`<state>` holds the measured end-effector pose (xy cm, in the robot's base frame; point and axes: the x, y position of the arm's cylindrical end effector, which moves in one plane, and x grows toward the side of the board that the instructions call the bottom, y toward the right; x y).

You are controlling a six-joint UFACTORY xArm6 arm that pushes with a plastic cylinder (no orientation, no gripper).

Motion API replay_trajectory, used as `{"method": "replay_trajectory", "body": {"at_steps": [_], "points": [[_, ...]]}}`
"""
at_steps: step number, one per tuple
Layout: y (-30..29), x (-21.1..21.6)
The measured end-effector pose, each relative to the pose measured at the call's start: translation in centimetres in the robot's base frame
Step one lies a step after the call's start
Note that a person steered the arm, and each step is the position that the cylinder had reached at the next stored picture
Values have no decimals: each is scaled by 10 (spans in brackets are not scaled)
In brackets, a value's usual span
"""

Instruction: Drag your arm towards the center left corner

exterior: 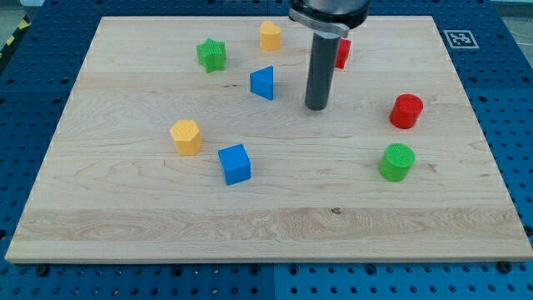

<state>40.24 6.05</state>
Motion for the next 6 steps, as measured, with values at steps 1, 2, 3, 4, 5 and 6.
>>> {"method": "replay_trajectory", "body": {"at_steps": [1, 2, 3, 4, 5, 6], "points": [[-19, 1], [-37, 1], [-54, 1], [-70, 1], [-85, 4], [-101, 10]]}}
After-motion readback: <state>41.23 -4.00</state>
